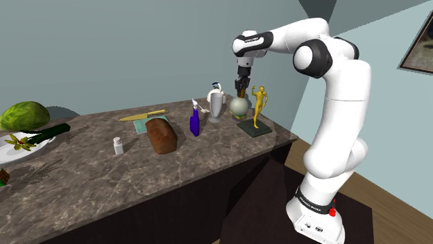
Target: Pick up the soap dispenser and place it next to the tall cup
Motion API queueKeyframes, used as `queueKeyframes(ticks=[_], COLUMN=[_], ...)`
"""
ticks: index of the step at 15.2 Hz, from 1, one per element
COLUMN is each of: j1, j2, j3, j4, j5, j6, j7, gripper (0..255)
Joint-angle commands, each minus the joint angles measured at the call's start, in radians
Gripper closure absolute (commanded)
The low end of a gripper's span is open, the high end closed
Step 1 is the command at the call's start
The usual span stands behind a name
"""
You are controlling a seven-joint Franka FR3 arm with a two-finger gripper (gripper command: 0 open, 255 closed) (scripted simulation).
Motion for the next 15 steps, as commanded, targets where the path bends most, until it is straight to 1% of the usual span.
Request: queueKeyframes(ticks=[1, 15], j1=[0.000, 0.001], j2=[0.004, 0.044], j3=[0.000, 0.003], j4=[-0.020, -0.153], j5=[0.001, 0.008], j6=[0.025, 0.198], j7=[-0.001, -0.010], gripper=[255, 255])
